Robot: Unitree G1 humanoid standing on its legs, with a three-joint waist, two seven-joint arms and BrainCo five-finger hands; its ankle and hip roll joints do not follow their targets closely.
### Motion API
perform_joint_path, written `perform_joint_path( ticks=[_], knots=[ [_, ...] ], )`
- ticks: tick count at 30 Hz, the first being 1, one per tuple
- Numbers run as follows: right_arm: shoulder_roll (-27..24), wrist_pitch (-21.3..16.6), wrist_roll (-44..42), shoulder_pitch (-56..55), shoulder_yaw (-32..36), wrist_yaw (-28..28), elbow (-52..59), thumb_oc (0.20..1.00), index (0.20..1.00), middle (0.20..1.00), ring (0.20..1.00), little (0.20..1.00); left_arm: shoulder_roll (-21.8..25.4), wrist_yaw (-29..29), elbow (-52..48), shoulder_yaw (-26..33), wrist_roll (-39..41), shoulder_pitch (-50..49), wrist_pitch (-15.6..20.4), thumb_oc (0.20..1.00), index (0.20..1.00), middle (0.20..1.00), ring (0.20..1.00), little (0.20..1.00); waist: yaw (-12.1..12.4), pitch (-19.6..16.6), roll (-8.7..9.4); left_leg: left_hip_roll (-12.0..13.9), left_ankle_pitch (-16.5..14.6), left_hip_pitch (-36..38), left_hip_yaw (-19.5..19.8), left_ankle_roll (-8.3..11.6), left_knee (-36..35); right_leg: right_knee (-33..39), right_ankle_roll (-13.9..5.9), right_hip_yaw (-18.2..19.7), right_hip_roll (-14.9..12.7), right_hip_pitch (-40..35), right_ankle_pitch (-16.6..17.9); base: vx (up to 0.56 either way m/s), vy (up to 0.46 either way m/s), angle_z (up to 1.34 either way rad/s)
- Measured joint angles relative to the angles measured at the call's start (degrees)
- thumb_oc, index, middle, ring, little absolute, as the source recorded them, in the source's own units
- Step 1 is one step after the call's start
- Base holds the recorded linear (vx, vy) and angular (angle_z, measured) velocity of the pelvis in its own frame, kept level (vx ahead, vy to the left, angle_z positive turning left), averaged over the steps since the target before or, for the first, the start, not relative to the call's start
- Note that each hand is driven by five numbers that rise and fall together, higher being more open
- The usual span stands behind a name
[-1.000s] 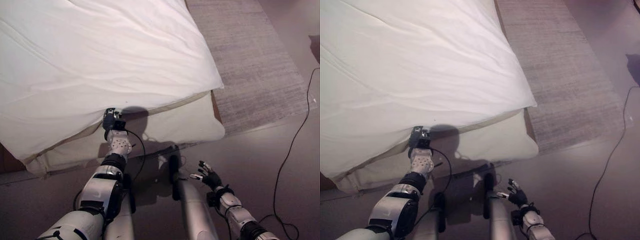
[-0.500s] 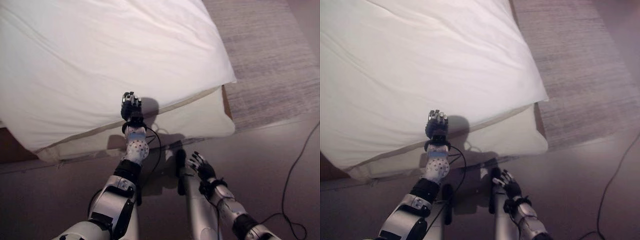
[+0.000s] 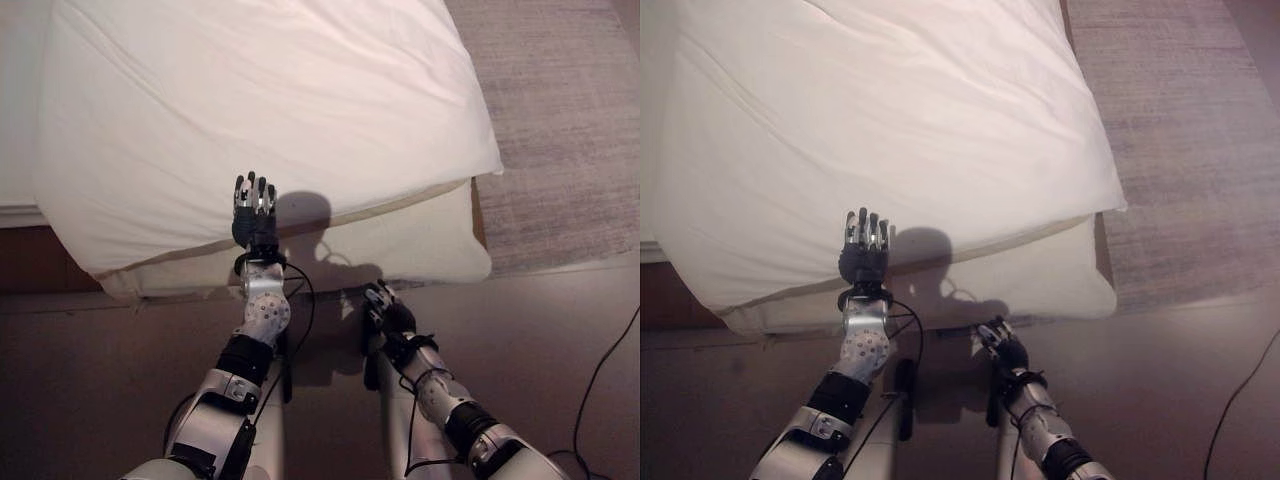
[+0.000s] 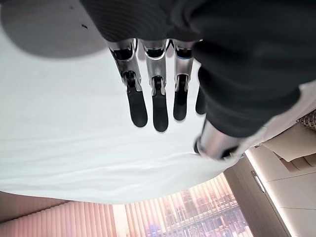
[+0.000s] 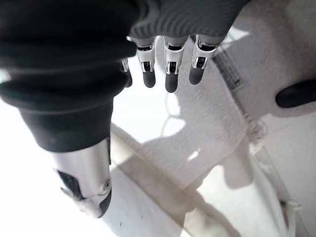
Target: Make the bed
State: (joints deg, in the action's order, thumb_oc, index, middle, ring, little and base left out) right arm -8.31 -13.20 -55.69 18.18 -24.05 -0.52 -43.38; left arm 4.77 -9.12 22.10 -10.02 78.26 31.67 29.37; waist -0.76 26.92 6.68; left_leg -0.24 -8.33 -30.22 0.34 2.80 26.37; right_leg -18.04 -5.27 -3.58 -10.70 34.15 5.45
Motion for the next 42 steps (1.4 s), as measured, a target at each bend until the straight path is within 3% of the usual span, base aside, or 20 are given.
perform_joint_path(
  ticks=[9,19,28,34,42],
  knots=[
    [-1.8,-0.2,1.8,-3.4,4.1,2.1,0.1,1.0,1.0,1.0,1.0,1.0,0.2,-0.9,3.1,1.3,-0.7,-8.6,-2.2,1.0,1.0,1.0,1.0,1.0,0.1,1.9,-0.02,0.0,0.0,0.2,0.0,-0.02,-0.2,0.1,-0.24,0.0,0.0,-0.1,-0.2,0.0,0.0,0.0],
    [-1.7,-0.2,3.3,-4.2,4.1,3.1,0.2,1.0,1.0,1.0,1.0,1.0,-1.4,-1.0,9.3,1.6,-0.5,-10.8,-4.3,1.0,1.0,1.0,1.0,1.0,0.2,2.0,-0.11,0.0,0.1,-0.5,0.0,-0.06,-0.5,0.2,-0.17,-0.1,-0.1,0.6,-0.3,0.0,0.0,0.0],
    [-1.5,-0.2,3.3,-3.9,4.1,4.3,0.2,1.0,1.0,1.0,1.0,1.0,-2.0,-3.2,20.6,5.6,0.2,-6.2,-5.0,1.0,1.0,1.0,1.0,1.0,0.1,2.1,0.03,0.0,0.1,-0.7,-0.2,-0.06,-0.6,0.2,-0.05,0.0,0.0,0.9,-0.3,0.0,0.0,0.0],
    [-1.5,-0.3,3.3,-3.9,4.1,4.8,0.0,1.0,1.0,1.0,1.0,1.0,-1.8,-3.2,22.1,6.5,0.3,-1.2,-5.0,1.0,1.0,1.0,1.0,1.0,-0.3,2.3,0.53,0.1,0.0,-1.8,-0.2,-0.02,0.2,0.2,-0.11,0.0,0.1,1.7,-0.2,0.0,0.0,0.0],
    [-1.5,-0.6,3.3,-3.6,3.9,4.6,0.5,1.0,1.0,1.0,1.0,1.0,3.1,-4.0,25.7,9.0,0.1,6.5,-4.5,1.0,1.0,1.0,1.0,1.0,-3.1,2.0,2.02,0.2,-0.4,-3.7,-0.5,0.06,1.4,0.5,-0.2,0.9,0.6,3.3,0.6,0.0,0.011,-0.05]
  ],
)
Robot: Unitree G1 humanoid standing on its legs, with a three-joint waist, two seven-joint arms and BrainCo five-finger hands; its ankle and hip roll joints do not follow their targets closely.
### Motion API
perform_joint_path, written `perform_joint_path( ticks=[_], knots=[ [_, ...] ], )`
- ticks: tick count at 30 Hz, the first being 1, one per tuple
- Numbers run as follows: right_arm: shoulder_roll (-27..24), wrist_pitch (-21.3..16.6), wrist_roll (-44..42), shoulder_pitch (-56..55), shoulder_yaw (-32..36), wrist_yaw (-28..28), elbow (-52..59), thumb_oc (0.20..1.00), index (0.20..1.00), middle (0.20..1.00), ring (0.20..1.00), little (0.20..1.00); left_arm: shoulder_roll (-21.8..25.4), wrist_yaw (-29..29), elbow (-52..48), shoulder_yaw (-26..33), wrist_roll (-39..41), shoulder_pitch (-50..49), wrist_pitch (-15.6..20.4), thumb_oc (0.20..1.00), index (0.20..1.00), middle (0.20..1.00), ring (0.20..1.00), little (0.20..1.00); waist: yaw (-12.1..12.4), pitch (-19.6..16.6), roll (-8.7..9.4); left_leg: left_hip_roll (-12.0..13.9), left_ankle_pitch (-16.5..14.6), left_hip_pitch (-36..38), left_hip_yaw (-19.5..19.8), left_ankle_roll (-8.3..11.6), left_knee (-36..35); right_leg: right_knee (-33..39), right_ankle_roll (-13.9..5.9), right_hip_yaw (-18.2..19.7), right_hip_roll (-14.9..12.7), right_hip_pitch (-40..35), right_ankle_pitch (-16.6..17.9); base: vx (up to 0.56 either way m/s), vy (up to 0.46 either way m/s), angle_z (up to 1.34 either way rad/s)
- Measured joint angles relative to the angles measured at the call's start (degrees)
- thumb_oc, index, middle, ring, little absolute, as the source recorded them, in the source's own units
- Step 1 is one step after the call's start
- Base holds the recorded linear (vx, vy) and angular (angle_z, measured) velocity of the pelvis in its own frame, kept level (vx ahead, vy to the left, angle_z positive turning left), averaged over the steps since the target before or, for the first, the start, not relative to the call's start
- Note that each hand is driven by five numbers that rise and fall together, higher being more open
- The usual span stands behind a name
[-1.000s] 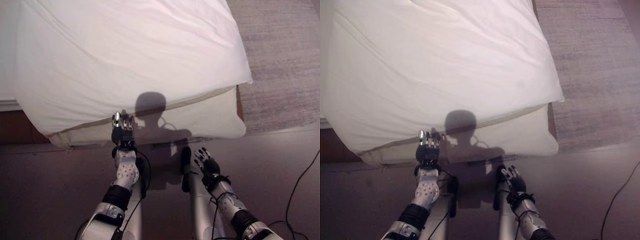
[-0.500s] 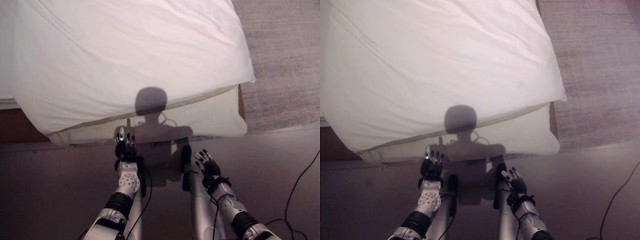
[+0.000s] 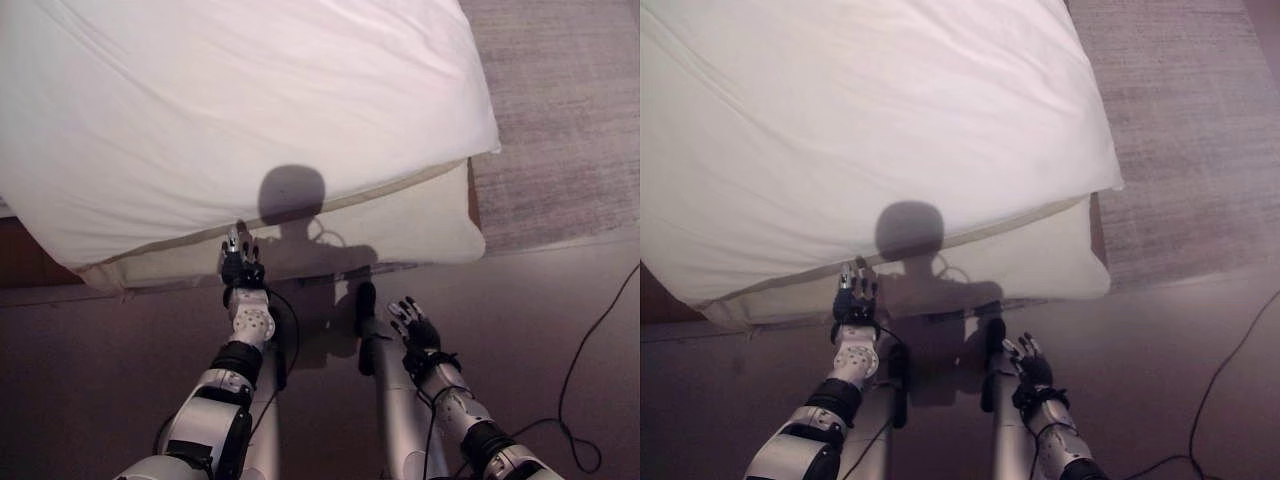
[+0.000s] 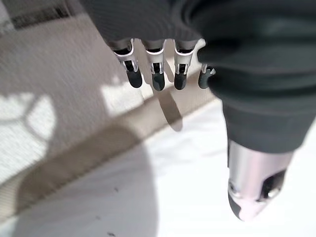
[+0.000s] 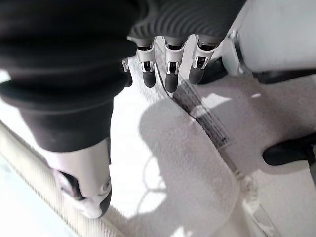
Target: Make the bed
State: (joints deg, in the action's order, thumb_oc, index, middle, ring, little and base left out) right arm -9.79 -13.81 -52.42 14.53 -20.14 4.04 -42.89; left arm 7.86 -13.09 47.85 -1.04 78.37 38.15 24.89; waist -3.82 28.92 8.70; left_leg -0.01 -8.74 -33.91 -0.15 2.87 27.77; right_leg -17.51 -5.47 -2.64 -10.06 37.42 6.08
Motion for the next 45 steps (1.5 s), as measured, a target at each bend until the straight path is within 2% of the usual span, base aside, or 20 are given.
perform_joint_path(
  ticks=[4,5,9,20,21,22,23,31,37,45],
  knots=[
    [-0.5,0.0,0.0,-0.1,-0.1,-0.2,0.0,1.0,1.0,1.0,1.0,1.0,2.9,-0.5,2.0,0.3,-0.1,4.4,0.1,1.0,1.0,1.0,1.0,1.0,-0.6,-0.1,0.41,0.2,-0.2,-1.5,-0.3,0.0,0.9,0.0,0.08,0.4,0.2,1.3,0.5,0.0,0.008,-0.04],
    [-0.5,0.0,0.0,0.0,-0.2,-0.6,0.2,1.0,1.0,1.0,1.0,1.0,4.2,-0.8,3.5,0.3,-0.1,6.2,-0.1,1.0,1.0,1.0,1.0,1.0,-1.5,-0.3,0.76,0.2,-0.2,-1.8,-0.3,0.01,1.2,-0.1,0.07,0.4,0.2,1.4,0.6,0.0,0.0,0.0],
    [-0.9,0.0,0.0,-0.6,-0.8,-1.2,1.7,1.0,1.0,1.0,1.0,1.0,7.2,-2.2,4.2,0.3,-0.8,8.6,-0.2,1.0,1.0,1.0,1.0,1.0,-2.2,-1.5,2.55,0.5,-0.3,-3.0,-1.1,-0.01,1.6,0.6,-0.31,0.9,0.4,2.7,1.0,0.0,0.018,-0.1],
    [-2.3,0.0,0.6,-1.5,-0.7,-2.4,3.8,1.0,1.0,1.0,1.0,1.0,7.3,-5.2,4.0,0.7,-1.1,12.4,1.5,1.0,1.0,1.0,1.0,1.0,-3.1,-1.7,2.84,0.5,-0.4,-5.8,-1.2,-0.05,2.8,0.7,0.03,1.2,0.5,4.9,2.0,0.0,0.0,0.0],
    [-2.3,0.0,0.6,-1.6,-0.7,-2.4,4.0,1.0,1.0,1.0,1.0,1.0,7.2,-5.4,3.6,0.7,-1.1,12.4,1.7,0.567,0.567,0.567,0.567,0.567,-3.0,-1.7,2.84,0.5,-0.4,-5.8,-1.2,-0.05,2.8,0.7,0.04,1.2,0.5,4.9,2.0,0.0,0.0,0.0],
    [-2.3,0.0,0.9,-1.6,-0.7,-2.4,4.1,1.0,1.0,1.0,1.0,1.0,7.1,-5.7,2.8,0.6,-1.1,12.4,2.0,0.3,0.3,0.3,0.3,0.3,-3.1,-1.7,2.84,0.5,-0.4,-5.8,-1.2,-0.05,2.8,0.7,0.05,1.2,0.5,4.9,2.1,0.0,0.0,0.0],
    [-2.3,0.0,1.2,-1.6,-0.7,-2.4,4.1,1.0,1.0,1.0,1.0,1.0,7.1,-5.8,2.3,0.6,-1.1,12.4,2.1,0.2,0.2,0.2,0.2,0.2,-3.1,-1.7,2.84,0.5,-0.4,-5.8,-1.3,-0.05,2.8,0.7,0.04,1.3,0.5,4.9,2.1,0.0,0.0,0.0],
    [-2.3,0.0,1.3,-2.4,-0.6,-2.8,4.4,1.0,1.0,1.0,1.0,1.0,6.7,-6.9,-6.0,0.5,-1.2,12.2,4.7,0.2,0.2,0.2,0.2,0.2,-2.6,-1.7,2.83,0.4,-0.3,-5.8,-1.4,-0.12,2.9,0.8,-0.14,1.6,0.5,4.9,2.3,0.0,0.0,0.0],
    [-2.1,0.0,1.3,-2.3,-1.1,-2.9,5.9,1.0,1.0,1.0,1.0,1.0,2.5,-6.9,-19.7,-0.6,-1.2,10.7,8.3,0.2,0.2,0.2,0.2,0.2,-1.0,-1.7,2.78,0.2,-0.3,-5.6,-1.3,-0.13,2.8,0.6,-0.09,1.6,0.4,4.8,2.3,0.0,0.0,0.0],
    [-1.3,0.0,1.3,1.1,-3.8,-3.4,6.4,1.0,1.0,1.0,1.0,1.0,-0.4,-6.4,-27.6,-2.8,-1.2,7.1,9.7,0.2,0.2,0.2,0.2,0.2,1.1,-1.4,2.35,-0.4,0.1,-3.3,-1.2,-0.66,1.6,1.0,-0.33,1.5,-0.3,2.7,2.1,0.0,0.0,0.03]
  ],
)
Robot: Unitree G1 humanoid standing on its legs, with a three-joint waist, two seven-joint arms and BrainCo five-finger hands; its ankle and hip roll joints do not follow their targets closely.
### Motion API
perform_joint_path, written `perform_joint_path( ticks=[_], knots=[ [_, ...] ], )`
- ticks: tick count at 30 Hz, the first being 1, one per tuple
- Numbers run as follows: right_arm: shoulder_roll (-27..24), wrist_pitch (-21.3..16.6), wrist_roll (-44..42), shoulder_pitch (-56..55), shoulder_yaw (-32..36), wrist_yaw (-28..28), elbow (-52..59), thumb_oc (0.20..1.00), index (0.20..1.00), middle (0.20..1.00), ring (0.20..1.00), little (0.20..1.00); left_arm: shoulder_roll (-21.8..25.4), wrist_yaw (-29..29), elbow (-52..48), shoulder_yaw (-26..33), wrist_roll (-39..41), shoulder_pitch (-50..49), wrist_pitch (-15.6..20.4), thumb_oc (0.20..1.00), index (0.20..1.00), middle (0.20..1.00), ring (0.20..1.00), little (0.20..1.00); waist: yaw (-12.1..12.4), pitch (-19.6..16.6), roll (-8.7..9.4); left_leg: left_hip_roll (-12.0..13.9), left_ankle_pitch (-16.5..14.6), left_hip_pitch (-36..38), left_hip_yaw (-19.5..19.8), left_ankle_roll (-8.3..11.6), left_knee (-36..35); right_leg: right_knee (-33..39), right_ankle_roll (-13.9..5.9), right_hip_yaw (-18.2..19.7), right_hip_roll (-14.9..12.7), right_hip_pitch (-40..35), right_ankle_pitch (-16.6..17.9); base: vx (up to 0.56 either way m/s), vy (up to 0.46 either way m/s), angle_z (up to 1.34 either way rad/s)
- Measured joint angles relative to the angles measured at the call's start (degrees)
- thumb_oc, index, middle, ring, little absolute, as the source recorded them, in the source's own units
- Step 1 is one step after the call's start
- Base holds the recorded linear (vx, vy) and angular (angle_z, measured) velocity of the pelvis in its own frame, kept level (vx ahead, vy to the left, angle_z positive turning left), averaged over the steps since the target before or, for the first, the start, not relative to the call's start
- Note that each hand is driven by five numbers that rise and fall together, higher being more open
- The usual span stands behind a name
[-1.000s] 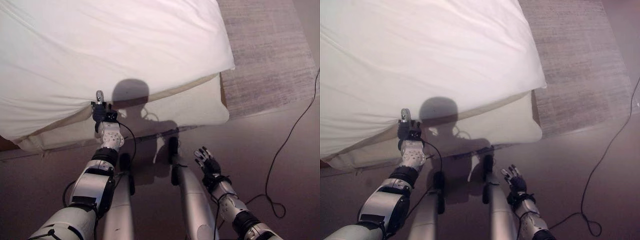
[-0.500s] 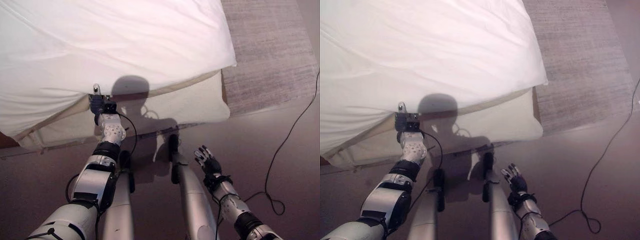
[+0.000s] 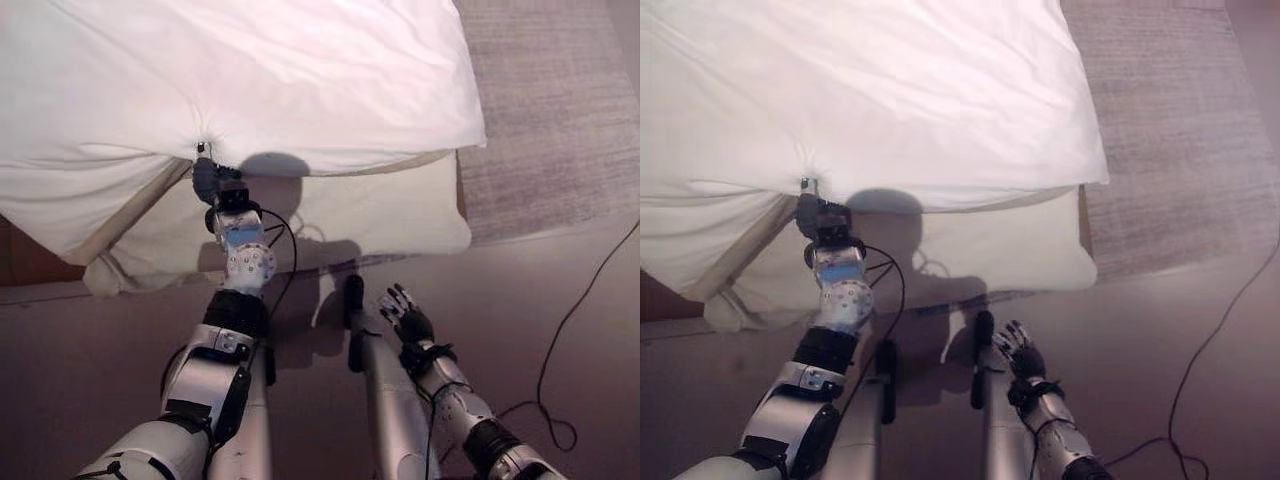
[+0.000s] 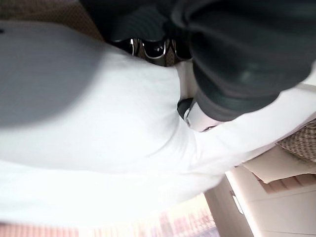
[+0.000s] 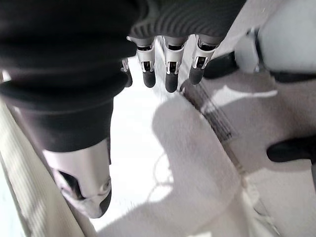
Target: Make the bed
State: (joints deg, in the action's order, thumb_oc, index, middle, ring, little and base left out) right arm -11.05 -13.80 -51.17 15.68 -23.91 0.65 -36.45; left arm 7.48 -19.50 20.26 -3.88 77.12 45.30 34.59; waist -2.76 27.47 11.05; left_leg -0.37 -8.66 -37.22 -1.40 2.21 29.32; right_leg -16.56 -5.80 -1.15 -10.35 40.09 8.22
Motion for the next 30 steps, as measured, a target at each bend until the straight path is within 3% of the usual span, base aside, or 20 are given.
perform_joint_path(
  ticks=[4,7,10,18,30],
  knots=[
    [1.8,0.0,-0.1,3.0,-0.9,-0.2,0.0,1.0,1.0,1.0,1.0,1.0,-0.1,1.1,-3.4,-1.7,0.0,-1.3,0.3,0.2,0.2,0.2,0.2,0.2,1.0,0.1,-0.16,-0.1,0.3,0.2,0.1,-0.06,-0.6,0.4,-0.01,0.0,0.0,-0.2,0.0,0.01,0.008,0.03],
    [3.2,0.0,-1.6,6.4,-1.6,0.1,-2.0,1.0,1.0,1.0,1.0,1.0,-1.0,2.5,-6.1,-2.6,0.1,-3.6,0.4,0.2,0.2,0.2,0.2,0.2,1.1,0.7,-1.27,-0.5,0.4,0.8,0.7,-0.13,-0.9,0.4,-0.24,-0.5,-0.5,-1.1,-0.2,0.01,0.012,0.09],
    [5.4,-0.2,-5.6,11.8,-2.0,0.5,-4.3,1.0,1.0,1.0,1.0,1.0,-1.8,3.4,-10.4,-4.9,0.1,-5.9,0.0,0.2,0.2,0.2,0.2,0.2,2.5,1.6,-2.85,-1.0,0.6,0.8,1.3,-0.2,-0.8,0.3,-0.38,-1.1,-1.0,-1.3,-0.3,0.01,0.021,0.12],
    [9.2,-0.7,-18.1,22.0,-6.0,0.0,-1.7,1.0,1.0,1.0,1.0,1.0,0.2,3.8,-16.0,-6.2,-0.5,-10.4,-0.1,0.2,0.2,0.2,0.2,0.2,5.5,2.2,-4.27,-1.8,0.9,1.5,3.1,-0.34,-1.0,-0.8,-0.57,-2.8,-1.9,-2.7,-1.5,0.01,0.003,0.13],
    [7.7,-7.8,-25.0,24.4,3.1,3.0,7.9,1.0,1.0,1.0,1.0,1.0,3.7,-2.7,-16.5,-2.3,-11.6,-14.9,-0.4,0.2,0.2,0.2,0.2,0.2,7.9,3.2,-6.21,-2.0,1.4,1.3,5.0,0.06,-1.7,-3.2,-0.33,-5.5,-2.8,-2.7,-4.3,0.02,0.014,0.13]
  ],
)
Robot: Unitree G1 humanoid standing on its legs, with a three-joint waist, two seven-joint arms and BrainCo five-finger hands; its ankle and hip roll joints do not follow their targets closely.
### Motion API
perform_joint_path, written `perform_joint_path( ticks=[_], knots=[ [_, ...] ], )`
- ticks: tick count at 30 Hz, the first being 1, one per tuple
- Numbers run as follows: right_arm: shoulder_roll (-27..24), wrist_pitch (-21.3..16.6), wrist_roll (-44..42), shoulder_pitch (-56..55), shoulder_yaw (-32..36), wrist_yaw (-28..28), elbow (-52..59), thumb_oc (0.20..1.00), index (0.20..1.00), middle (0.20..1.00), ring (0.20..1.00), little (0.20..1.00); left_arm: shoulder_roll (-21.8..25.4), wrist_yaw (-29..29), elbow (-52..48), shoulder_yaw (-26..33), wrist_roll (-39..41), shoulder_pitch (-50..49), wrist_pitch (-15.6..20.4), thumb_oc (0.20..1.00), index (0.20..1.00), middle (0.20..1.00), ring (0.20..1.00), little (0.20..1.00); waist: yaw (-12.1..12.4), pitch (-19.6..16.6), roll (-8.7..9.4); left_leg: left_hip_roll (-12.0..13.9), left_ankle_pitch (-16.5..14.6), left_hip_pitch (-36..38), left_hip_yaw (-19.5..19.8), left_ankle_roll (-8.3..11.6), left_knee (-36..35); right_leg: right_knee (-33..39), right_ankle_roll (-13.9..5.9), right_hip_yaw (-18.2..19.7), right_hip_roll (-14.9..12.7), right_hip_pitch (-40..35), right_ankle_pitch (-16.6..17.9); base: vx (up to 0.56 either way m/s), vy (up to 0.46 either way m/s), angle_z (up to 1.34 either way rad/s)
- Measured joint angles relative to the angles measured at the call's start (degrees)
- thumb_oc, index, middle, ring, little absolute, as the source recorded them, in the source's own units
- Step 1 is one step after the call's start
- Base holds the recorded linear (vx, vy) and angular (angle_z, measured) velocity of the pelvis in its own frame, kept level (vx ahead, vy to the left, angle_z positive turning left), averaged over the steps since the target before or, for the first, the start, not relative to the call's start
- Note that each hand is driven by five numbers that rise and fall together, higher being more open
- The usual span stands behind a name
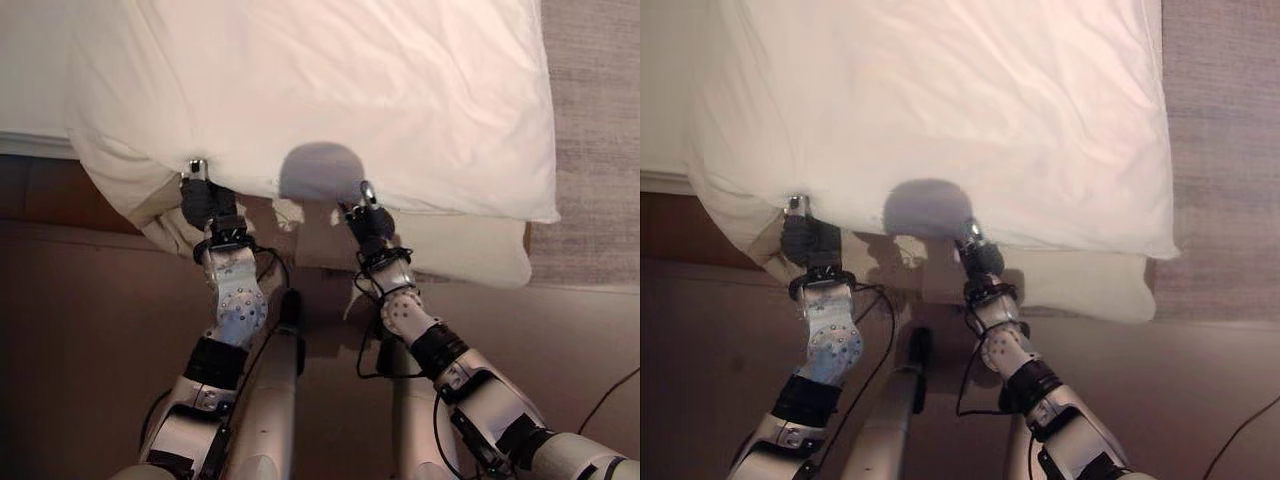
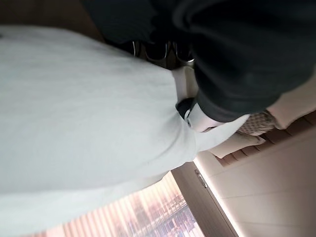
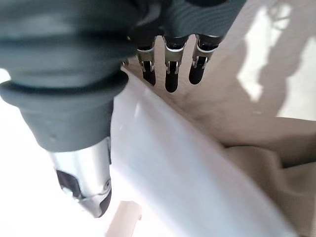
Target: Make the bed
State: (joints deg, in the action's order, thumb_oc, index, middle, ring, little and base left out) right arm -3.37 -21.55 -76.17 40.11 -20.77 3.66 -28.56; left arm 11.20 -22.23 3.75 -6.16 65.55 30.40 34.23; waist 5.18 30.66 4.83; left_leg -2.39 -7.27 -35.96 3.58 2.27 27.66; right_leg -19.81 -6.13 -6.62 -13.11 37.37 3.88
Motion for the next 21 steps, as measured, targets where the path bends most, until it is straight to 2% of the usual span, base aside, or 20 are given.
perform_joint_path(
  ticks=[13,21],
  knots=[
    [1.2,-4.1,0.3,-1.6,5.4,7.5,5.9,1.0,1.0,1.0,1.0,1.0,0.8,-6.4,-0.4,2.9,-8.6,-2.5,-1.4,0.2,0.2,0.2,0.2,0.2,0.4,0.0,-0.37,0.1,0.0,0.2,-0.1,0.07,-0.9,-0.9,0.15,0.0,-0.1,0.7,-0.9,0.0,0.009,0.01],
    [-0.1,-4.4,4.0,-1.5,9.2,11.1,4.9,1.0,1.0,1.0,1.0,1.0,1.3,-7.7,-0.4,3.4,-8.7,-2.1,-2.6,0.2,0.2,0.2,0.2,0.2,0.4,0.0,-0.4,0.1,0.0,0.2,-0.2,0.08,-1.0,-1.0,0.2,0.1,-0.1,0.9,-1.0,0.0,0.0,0.0]
  ],
)
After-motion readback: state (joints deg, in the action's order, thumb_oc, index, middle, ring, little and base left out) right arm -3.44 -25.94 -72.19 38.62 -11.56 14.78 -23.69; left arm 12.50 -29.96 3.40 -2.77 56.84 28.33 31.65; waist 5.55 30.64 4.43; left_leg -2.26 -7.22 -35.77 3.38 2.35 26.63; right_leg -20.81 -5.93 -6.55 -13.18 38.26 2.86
